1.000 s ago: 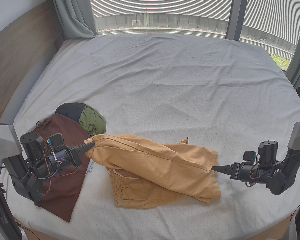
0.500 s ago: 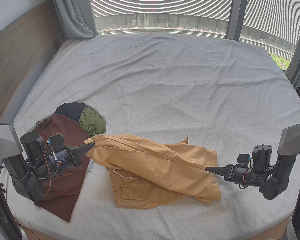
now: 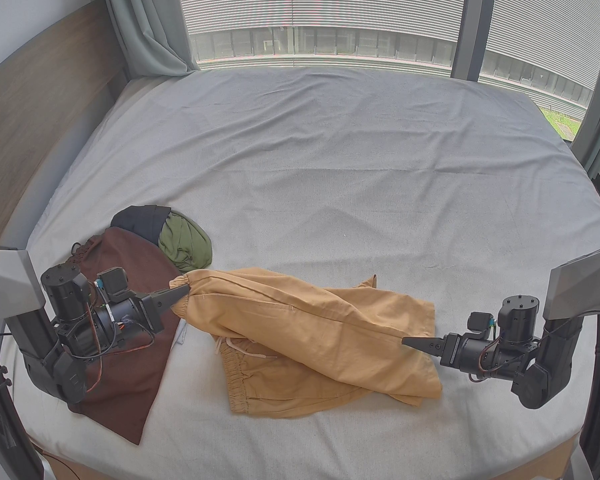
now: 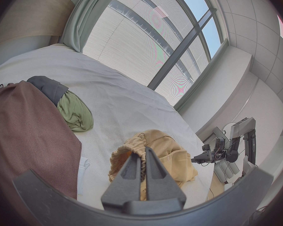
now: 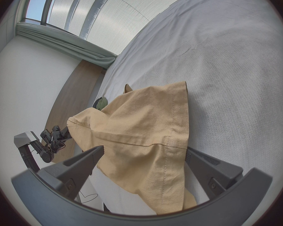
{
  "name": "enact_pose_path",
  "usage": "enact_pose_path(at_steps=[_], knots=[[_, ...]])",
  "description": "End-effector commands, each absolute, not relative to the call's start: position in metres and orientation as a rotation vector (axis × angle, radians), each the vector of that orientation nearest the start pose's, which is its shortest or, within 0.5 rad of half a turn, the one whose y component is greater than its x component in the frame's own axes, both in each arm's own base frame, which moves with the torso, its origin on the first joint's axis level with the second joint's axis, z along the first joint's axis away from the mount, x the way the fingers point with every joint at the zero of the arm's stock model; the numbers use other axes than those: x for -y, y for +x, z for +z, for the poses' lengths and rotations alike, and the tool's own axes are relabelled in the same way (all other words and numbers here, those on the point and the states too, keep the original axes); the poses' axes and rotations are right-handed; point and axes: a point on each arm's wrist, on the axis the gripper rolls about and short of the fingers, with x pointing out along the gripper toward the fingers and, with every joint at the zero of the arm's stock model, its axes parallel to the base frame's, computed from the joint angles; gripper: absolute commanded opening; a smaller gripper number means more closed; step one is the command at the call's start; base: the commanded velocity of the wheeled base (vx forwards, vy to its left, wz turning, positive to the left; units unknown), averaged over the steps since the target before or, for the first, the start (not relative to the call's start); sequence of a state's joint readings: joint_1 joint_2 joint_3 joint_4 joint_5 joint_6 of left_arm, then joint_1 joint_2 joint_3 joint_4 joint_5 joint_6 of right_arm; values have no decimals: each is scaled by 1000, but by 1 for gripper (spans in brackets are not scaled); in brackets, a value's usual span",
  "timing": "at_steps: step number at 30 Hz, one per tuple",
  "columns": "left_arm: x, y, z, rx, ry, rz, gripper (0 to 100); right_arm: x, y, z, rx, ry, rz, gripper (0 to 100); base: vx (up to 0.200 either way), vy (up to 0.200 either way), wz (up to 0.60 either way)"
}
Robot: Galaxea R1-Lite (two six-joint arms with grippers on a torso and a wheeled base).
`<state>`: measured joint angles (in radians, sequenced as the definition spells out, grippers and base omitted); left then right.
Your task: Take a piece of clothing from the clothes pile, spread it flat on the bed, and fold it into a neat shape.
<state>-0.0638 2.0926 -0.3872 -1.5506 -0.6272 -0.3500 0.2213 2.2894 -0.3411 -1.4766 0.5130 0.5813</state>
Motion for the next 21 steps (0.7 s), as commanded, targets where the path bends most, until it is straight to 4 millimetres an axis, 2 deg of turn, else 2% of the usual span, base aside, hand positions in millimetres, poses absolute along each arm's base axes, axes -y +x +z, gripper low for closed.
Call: enact_pose_path(at_steps=[1, 13, 21], knots=[[33, 296, 61, -274, -380, -660, 0, -76, 280, -7, -673, 615, 571, 100, 0, 0, 0], [32, 298, 60, -274, -380, -657, 0, -74, 267, 23, -610, 610, 627, 100, 0, 0, 0], [32, 298, 60, -273, -381, -656, 0, -73, 260, 24, -621, 617, 702, 100, 0, 0, 0]])
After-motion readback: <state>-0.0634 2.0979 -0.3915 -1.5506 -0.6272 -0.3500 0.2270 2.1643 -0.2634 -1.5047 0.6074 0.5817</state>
